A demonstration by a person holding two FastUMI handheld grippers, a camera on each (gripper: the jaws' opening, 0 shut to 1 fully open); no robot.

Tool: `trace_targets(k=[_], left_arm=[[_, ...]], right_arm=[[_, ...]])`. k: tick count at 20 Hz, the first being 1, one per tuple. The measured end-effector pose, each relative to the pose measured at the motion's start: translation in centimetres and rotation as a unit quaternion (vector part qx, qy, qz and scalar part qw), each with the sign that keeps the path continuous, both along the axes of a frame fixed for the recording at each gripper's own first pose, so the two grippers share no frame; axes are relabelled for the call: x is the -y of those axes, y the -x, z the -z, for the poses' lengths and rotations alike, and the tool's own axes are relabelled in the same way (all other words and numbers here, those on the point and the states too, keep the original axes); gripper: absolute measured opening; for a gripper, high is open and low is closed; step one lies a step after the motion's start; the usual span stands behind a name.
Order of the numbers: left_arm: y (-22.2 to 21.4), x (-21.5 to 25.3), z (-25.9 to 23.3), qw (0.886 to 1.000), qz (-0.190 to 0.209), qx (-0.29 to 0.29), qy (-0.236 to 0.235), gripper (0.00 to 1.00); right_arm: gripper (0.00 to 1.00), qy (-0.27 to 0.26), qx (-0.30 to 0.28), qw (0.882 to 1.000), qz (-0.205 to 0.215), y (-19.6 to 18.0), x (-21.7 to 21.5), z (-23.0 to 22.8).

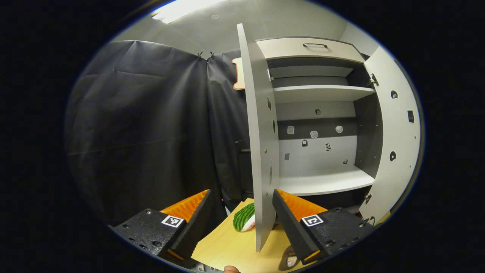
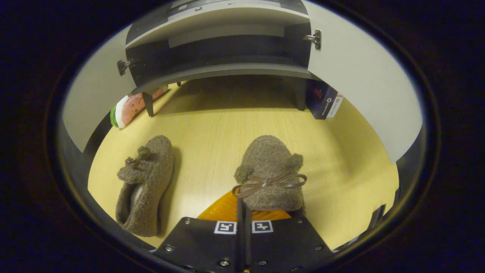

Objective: Grab one shoe with the right hand and put it into the shoe cabinet, grab the other shoe with the left hand and put it into the shoe cabinet; then close the right door with the right hand and the left door with the left hand.

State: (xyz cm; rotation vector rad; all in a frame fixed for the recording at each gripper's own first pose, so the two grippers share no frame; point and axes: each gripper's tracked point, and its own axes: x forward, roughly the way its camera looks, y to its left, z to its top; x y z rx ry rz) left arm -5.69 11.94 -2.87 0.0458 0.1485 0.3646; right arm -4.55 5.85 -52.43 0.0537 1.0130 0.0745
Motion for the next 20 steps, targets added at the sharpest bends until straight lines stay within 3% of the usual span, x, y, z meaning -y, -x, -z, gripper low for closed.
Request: trace_targets(k=[5,9,20], left_arm=[[-0.5,0.7,0.0,1.000,0.013,0.005,0.003,0.97],[-0.9,1.2,-0.2,1.000,0.024,0.013,0.006,0.97],[-1.0,1.1,0.0,1.000,0.019,0.022,0.013,0.97]], right_arm=[[0.01,0.002,0.054,0.999,-0.008,-2.3,0.3,-4.6],[0.01,0.008,0.119,0.993,-0.021,-5.7,0.6,-10.9],[0.00,-0.026,0.281,0.959,-0.027,-19.2,-1.2,-30.2]])
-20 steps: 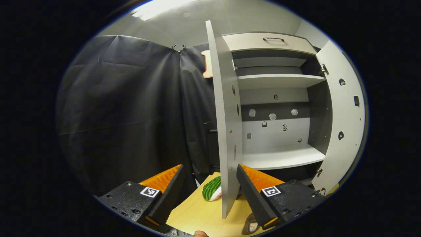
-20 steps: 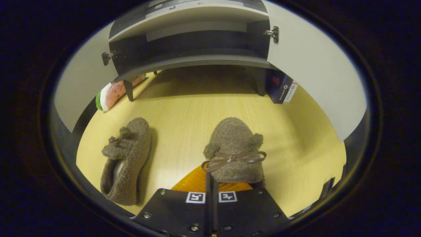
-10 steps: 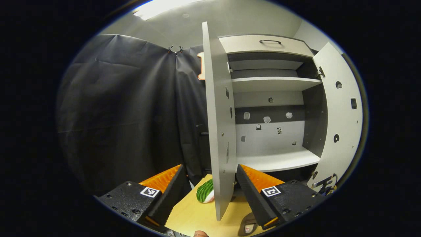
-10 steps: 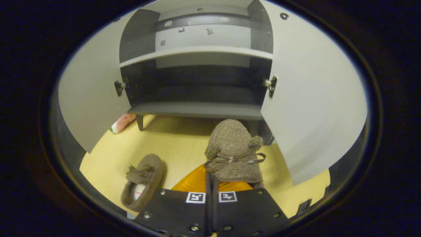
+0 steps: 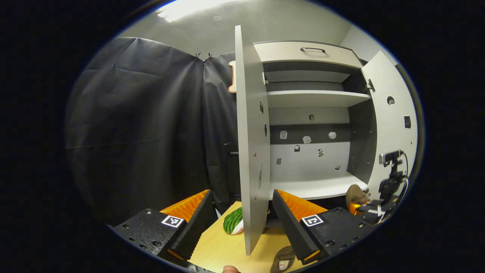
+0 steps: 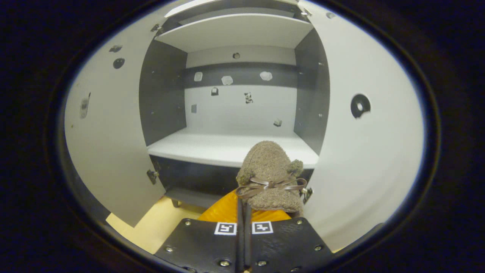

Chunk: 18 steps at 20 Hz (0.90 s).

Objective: Grab one shoe with the right hand and put it into the shoe cabinet, grab the other shoe with the left hand and put it into the shoe cabinet; then close the right door with the right hand and the left door with the left hand.

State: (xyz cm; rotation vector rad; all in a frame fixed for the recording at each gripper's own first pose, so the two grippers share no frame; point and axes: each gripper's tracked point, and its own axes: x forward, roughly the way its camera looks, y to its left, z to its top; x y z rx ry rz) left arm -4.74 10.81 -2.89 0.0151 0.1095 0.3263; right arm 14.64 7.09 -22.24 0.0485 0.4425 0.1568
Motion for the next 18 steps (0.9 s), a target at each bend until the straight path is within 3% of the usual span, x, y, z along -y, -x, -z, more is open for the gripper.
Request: trace_targets(k=[7,13,18], left_arm=[[0.8,-1.4,0.2,0.999,-0.034,-0.005,-0.010,0.97],[2.3,-3.9,0.9,0.996,-0.089,-0.019,-0.020,0.96],[3.5,-5.6,1.4,0.991,-0.129,-0.028,-0.018,0.97]], right_arm=[[0.00,0.006,0.047,0.999,-0.015,-10.2,-1.9,-4.5],[0.00,0.002,0.030,0.999,-0.011,-17.2,-2.4,-3.4],[0.00,-0.002,0.013,1.000,-0.006,-20.8,-2.6,-1.7]])
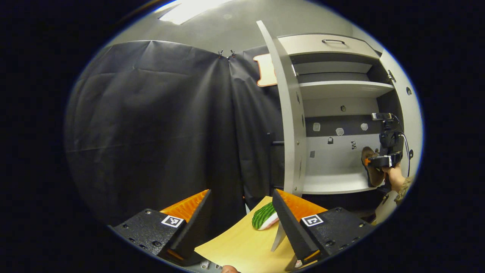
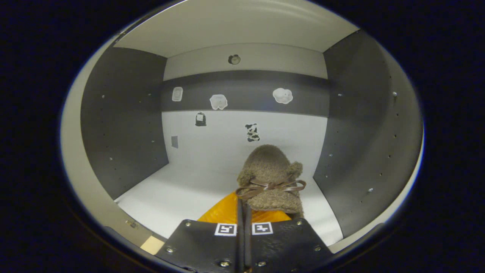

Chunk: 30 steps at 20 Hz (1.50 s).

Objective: Grab one shoe with the right hand and put it into the shoe cabinet, grab the other shoe with the left hand and put it into the shoe cabinet; then close the right door with the right hand and the left door with the left hand.

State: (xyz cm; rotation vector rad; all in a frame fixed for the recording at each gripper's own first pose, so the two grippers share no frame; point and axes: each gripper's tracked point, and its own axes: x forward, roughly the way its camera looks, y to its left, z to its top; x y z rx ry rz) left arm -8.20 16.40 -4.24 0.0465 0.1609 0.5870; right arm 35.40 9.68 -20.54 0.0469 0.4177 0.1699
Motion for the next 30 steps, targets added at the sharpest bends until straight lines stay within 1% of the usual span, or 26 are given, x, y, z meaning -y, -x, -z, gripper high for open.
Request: trace_targets(k=[4,10,13,14,15,17,18,19,20,21,22,23,24,27,28,29,30], left_arm=[[0.8,-0.8,0.4,1.000,-0.022,0.000,0.004,0.97],[2.0,-1.4,0.6,0.999,-0.042,-0.009,-0.001,0.97],[2.1,-1.3,0.6,0.999,-0.041,-0.005,0.004,0.97],[2.1,-1.2,0.6,0.999,-0.039,-0.004,0.006,0.97],[2.1,-1.0,0.7,0.999,-0.035,-0.003,0.009,0.97],[1.9,-0.5,0.7,1.000,-0.025,-0.002,0.014,0.97],[2.0,-0.2,0.8,1.000,-0.020,0.000,0.016,0.97],[2.0,0.1,0.9,1.000,-0.014,0.000,0.018,0.97],[2.1,0.3,1.0,1.000,-0.009,0.001,0.020,0.97],[2.2,0.4,1.0,1.000,-0.004,0.001,0.021,0.97],[2.2,0.7,1.0,1.000,0.002,0.003,0.022,0.97],[2.3,1.0,1.1,1.000,0.009,0.004,0.025,0.97],[2.4,1.2,1.3,0.999,0.016,0.004,0.028,0.97],[2.4,2.4,3.1,0.998,0.041,-0.008,0.048,0.97],[2.4,3.0,3.9,0.997,0.052,-0.014,0.055,0.96],[2.4,3.5,4.5,0.996,0.063,-0.019,0.060,0.97],[2.4,4.0,5.1,0.995,0.073,-0.023,0.063,0.96]], right_arm=[[0.00,-0.008,-0.021,1.000,0.010,-1.7,0.2,1.9],[0.01,-0.030,-0.069,0.997,0.020,-2.7,-0.3,4.6],[0.01,-0.034,-0.076,0.996,0.033,-2.8,0.0,4.7],[0.02,-0.038,-0.079,0.996,0.034,-2.8,-0.1,4.7],[0.05,-0.044,-0.084,0.995,0.034,-2.6,-0.2,4.7],[0.05,-0.059,-0.097,0.993,0.027,-2.1,-0.4,4.5],[0.08,-0.061,-0.097,0.993,0.026,-2.1,-0.4,4.4],[0.16,-0.062,-0.096,0.993,0.027,-1.9,-0.2,3.9],[0.18,-0.065,-0.096,0.993,0.026,-1.5,-0.2,3.5],[0.27,-0.065,-0.096,0.993,0.026,-1.1,-0.1,3.3],[0.32,-0.063,-0.097,0.993,0.025,-0.7,0.1,3.0],[0.29,-0.057,-0.095,0.994,0.023,0.0,0.2,2.6],[0.32,-0.051,-0.087,0.995,0.022,0.7,0.5,1.9],[0.32,-0.046,-0.046,0.998,0.010,3.3,0.7,-1.8],[0.29,-0.045,-0.028,0.999,0.007,4.3,0.9,-3.6],[0.36,-0.046,-0.009,0.999,0.004,5.4,1.1,-5.3],[0.36,-0.049,0.008,0.999,0.002,6.6,1.3,-7.2]])
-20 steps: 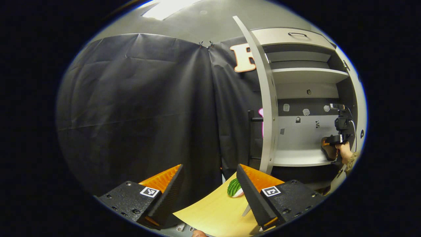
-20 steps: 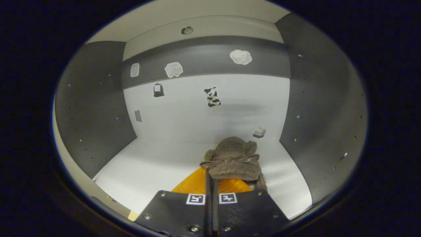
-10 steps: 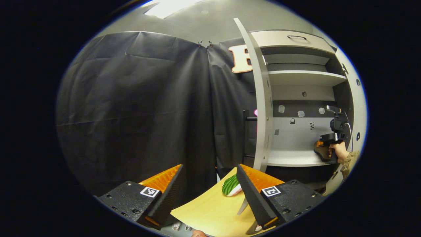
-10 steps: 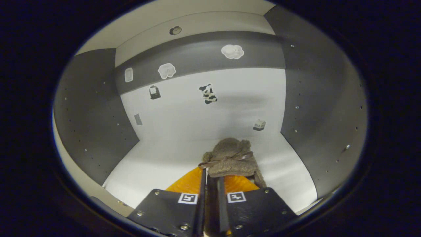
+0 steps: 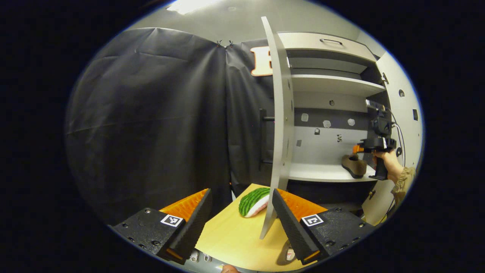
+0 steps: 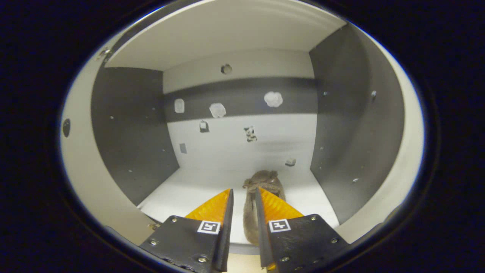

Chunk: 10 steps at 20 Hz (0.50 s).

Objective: Grab one shoe with the right hand and put it into the shoe cabinet, grab the other shoe with the left hand and put it into the shoe cabinet; then close the right door with the right hand and the left door with the left hand.

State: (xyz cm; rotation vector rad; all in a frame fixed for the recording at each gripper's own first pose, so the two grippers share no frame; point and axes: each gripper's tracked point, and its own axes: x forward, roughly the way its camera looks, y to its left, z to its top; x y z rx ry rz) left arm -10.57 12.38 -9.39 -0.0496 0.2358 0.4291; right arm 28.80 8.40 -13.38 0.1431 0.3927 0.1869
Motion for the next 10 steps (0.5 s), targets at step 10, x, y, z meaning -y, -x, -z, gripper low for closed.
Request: trace_targets(k=[10], left_arm=[[0.6,8.0,13.4,0.980,0.134,-0.123,0.085,0.98]], right_arm=[[0.31,-0.023,0.109,0.994,0.000,11.5,3.9,-12.3]])
